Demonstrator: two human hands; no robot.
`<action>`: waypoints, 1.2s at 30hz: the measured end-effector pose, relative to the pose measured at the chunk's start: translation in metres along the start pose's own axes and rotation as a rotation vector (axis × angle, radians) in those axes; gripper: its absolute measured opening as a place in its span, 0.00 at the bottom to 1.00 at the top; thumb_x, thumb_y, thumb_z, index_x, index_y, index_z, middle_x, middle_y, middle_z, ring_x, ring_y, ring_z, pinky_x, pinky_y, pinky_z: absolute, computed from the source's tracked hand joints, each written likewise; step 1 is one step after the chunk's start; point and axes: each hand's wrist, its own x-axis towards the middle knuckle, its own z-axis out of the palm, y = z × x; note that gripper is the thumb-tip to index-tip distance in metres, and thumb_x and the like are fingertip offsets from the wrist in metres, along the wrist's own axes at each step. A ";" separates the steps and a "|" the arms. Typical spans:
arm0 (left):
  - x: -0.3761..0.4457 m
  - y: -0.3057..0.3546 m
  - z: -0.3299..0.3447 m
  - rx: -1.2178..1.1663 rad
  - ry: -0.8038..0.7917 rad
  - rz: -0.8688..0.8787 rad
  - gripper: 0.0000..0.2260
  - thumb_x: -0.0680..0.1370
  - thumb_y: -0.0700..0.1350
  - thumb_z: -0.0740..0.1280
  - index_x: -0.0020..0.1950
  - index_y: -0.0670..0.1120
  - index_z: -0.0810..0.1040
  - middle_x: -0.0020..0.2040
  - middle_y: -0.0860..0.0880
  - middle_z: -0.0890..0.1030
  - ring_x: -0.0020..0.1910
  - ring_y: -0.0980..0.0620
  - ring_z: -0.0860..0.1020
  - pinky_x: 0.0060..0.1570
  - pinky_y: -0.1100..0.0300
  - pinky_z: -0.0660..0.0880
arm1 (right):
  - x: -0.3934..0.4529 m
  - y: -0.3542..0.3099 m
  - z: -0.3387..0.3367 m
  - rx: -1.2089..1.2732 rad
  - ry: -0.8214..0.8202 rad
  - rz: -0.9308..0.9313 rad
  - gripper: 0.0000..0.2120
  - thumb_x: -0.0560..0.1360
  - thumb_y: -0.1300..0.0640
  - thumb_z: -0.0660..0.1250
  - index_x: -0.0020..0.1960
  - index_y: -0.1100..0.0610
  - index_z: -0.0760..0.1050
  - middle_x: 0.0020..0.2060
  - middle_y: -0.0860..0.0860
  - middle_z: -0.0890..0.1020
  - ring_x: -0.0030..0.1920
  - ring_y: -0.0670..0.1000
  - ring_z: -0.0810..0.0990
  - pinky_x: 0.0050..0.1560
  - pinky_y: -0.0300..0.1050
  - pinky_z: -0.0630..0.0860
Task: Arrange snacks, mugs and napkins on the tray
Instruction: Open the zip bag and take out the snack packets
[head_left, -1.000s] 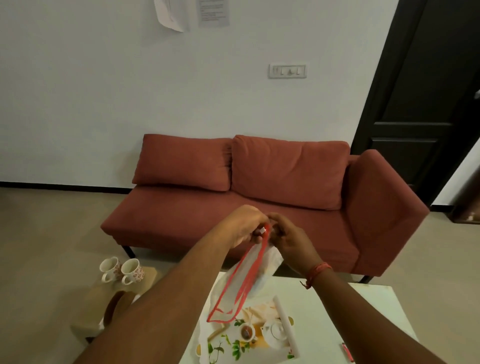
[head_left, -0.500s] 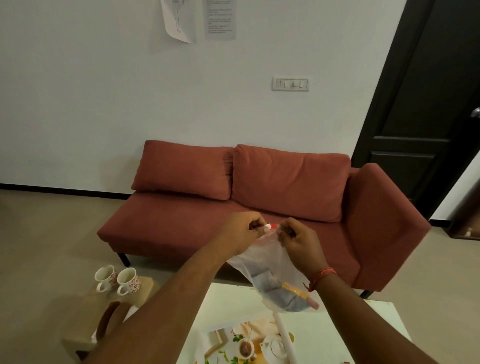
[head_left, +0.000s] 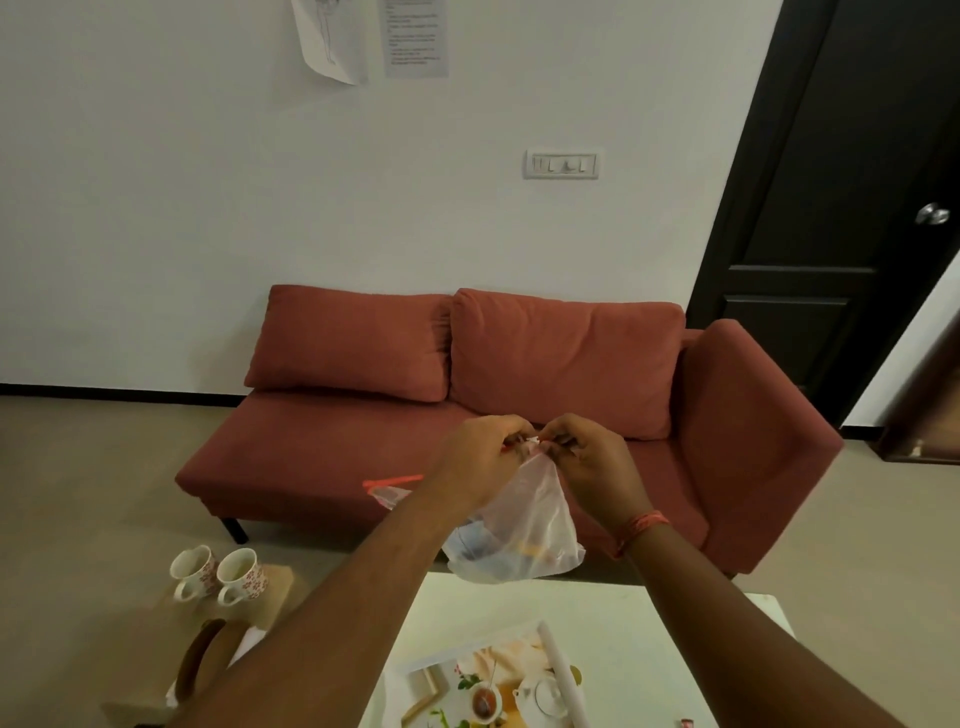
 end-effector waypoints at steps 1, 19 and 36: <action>0.001 0.000 -0.001 0.018 -0.005 0.004 0.07 0.77 0.50 0.68 0.54 0.54 0.82 0.45 0.57 0.83 0.39 0.64 0.77 0.38 0.71 0.71 | 0.001 0.001 0.000 -0.007 0.006 -0.005 0.07 0.74 0.61 0.71 0.43 0.48 0.80 0.40 0.42 0.83 0.43 0.40 0.81 0.45 0.41 0.80; -0.010 -0.019 -0.014 0.082 0.041 0.034 0.04 0.78 0.50 0.67 0.45 0.52 0.80 0.41 0.60 0.79 0.43 0.58 0.75 0.44 0.61 0.71 | 0.010 0.005 -0.015 -0.087 0.019 -0.018 0.12 0.71 0.63 0.71 0.37 0.46 0.77 0.35 0.44 0.81 0.38 0.46 0.81 0.39 0.54 0.80; -0.046 -0.068 -0.047 -0.160 0.189 -0.230 0.05 0.78 0.46 0.69 0.43 0.56 0.79 0.41 0.58 0.82 0.42 0.61 0.79 0.41 0.71 0.73 | 0.025 0.019 -0.072 0.091 0.228 0.090 0.10 0.75 0.67 0.68 0.41 0.54 0.78 0.36 0.46 0.83 0.37 0.41 0.81 0.42 0.41 0.81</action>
